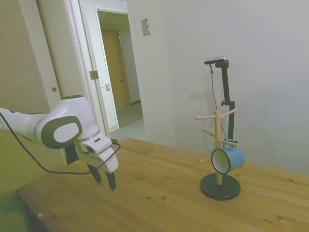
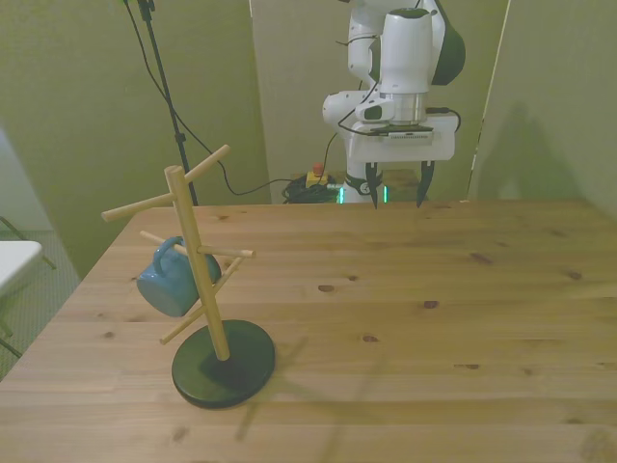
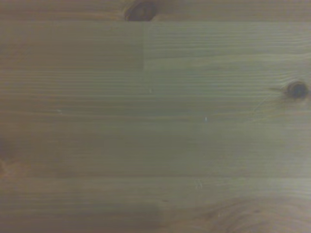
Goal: Unload the mug
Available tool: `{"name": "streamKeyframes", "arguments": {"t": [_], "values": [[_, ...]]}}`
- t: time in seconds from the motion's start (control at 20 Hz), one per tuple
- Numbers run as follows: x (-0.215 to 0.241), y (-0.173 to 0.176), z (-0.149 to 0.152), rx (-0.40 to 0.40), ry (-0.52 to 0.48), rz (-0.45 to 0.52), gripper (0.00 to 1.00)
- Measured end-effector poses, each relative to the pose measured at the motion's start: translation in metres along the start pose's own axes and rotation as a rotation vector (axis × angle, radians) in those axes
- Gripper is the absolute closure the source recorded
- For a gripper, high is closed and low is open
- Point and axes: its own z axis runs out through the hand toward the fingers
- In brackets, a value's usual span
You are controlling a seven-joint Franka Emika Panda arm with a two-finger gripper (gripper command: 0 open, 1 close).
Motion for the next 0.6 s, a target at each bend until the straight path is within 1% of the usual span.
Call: {"name": "streamKeyframes", "arguments": {"t": [0.15,0.3,0.45,0.6], "values": [[0.004,0.002,0.004,-0.003,-0.012,-0.008,0.0],[0.016,0.01,0.014,-0.003,-0.027,0.007,0.0],[0.038,0.02,0.019,0.029,-0.009,0.032,0.0],[0.058,0.033,0.017,0.068,0.028,0.061,0.0]]}}
